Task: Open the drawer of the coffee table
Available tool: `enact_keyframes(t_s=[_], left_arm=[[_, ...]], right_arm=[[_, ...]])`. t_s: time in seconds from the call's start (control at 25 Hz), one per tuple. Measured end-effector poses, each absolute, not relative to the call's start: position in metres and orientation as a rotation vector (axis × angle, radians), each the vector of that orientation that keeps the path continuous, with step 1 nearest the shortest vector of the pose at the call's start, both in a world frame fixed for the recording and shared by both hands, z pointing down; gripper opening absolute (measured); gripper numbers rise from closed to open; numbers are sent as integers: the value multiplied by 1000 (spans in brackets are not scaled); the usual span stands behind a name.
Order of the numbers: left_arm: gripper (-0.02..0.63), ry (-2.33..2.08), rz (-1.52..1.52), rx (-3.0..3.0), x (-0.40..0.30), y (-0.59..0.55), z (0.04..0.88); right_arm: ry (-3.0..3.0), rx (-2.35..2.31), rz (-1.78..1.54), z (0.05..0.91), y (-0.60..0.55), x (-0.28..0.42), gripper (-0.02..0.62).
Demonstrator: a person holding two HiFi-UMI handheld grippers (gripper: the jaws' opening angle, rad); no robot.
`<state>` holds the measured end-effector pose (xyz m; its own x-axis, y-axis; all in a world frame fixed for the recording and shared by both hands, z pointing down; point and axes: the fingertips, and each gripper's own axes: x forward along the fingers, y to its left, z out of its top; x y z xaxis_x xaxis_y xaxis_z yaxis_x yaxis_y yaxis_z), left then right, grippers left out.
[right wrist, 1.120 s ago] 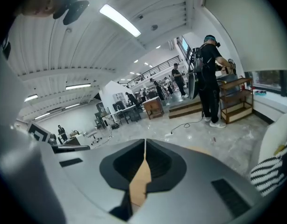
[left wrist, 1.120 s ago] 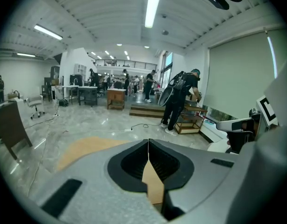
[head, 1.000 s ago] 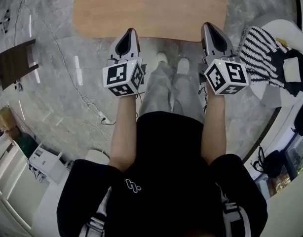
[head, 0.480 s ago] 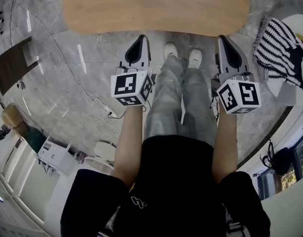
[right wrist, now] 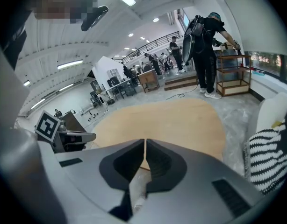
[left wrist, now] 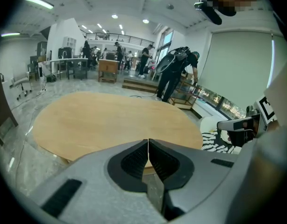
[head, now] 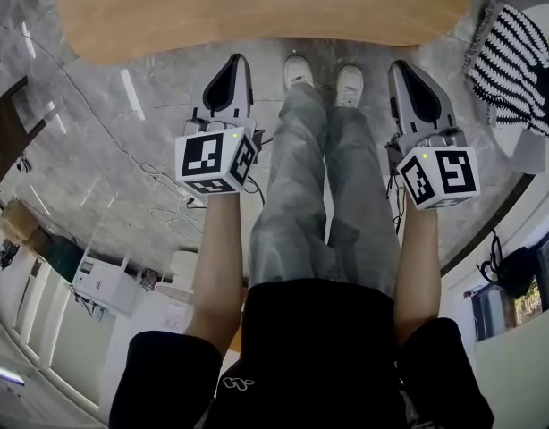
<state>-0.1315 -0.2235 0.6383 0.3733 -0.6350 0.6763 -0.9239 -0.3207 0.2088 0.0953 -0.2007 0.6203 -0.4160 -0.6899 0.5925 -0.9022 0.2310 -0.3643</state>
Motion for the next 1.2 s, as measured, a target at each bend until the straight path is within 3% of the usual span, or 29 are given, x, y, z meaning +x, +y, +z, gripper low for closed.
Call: enact_keyframes(t_s=[0.36,0.48,0.56,0.64,0.88,1.2], left_arm=[[12,-1158,734,1995,-132,-187,722],[14,-1185,766,1958,-138,-183,740],[44,-1182,795,1936,-140,-183,754],[120,-1147,838,1913,-141,-182,771],[169,-1123,978,1872,-159,-186,807],[179,-1113,1090,1869,-165,-197,836]], right_arm=[[-2015,1388,941,701,-172,134,21],[-1976,1332,936,719,-166,147,153],[-1948,1289,909,732,-163,153,161],[-1925,1253,880,743,-162,158,165],[-1839,1141,807,778,-163,169,178],[-1783,1043,761,808,-172,185,178]])
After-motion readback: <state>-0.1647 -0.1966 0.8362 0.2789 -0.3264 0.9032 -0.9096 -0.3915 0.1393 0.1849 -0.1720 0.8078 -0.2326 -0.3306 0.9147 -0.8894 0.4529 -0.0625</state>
